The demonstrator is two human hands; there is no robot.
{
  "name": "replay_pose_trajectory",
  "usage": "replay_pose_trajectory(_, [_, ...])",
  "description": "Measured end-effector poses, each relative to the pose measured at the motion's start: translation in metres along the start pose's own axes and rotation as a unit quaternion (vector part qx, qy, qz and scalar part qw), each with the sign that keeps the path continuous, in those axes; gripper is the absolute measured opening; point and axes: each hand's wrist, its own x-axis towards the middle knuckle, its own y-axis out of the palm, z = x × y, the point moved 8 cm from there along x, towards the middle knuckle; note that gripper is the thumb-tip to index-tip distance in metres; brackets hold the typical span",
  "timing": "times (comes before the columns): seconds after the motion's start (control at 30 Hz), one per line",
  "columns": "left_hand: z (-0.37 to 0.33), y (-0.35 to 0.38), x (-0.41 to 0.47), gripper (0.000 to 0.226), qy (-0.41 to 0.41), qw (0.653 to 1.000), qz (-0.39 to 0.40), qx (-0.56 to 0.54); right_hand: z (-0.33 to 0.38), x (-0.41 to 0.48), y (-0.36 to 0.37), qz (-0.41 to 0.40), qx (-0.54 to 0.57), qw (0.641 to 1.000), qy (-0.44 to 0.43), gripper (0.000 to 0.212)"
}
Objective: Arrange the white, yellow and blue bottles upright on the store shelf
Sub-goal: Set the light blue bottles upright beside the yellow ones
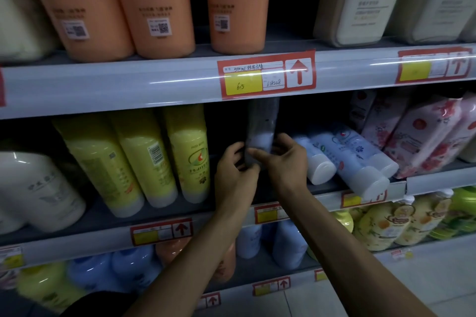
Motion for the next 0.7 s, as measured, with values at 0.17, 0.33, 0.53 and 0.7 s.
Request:
replay_pose_trajectory(0.17, [-0.001,-0.002,0.0,0.057,0.011,0.999,-0.017,0.046,-0.005,0.007,0.008,-0.014,-0.02,1.0,0.001,0.046])
replay_pose_trajectory(0.33, [-0.001,-0.001,-0.003,0.067,-0.006,0.999,-0.006,0.051,0.005,0.006,0.008,0.016,-0.104,0.994,-0.024,0.035])
replay_pose_trajectory(0.53, [0.0,-0.01,-0.022,0.037,0.006,0.987,0.057,0.153,0.046,-0.028,-0.046,-0.03,-0.428,0.882,-0.194,0.056])
replay_pose_trajectory(0.7, [-0.008,-0.006,-0.054,0.027,0.112,0.96,0.106,0.234,0.033,-0.031,-0.09,-0.083,-0.593,0.782,-0.172,0.048])
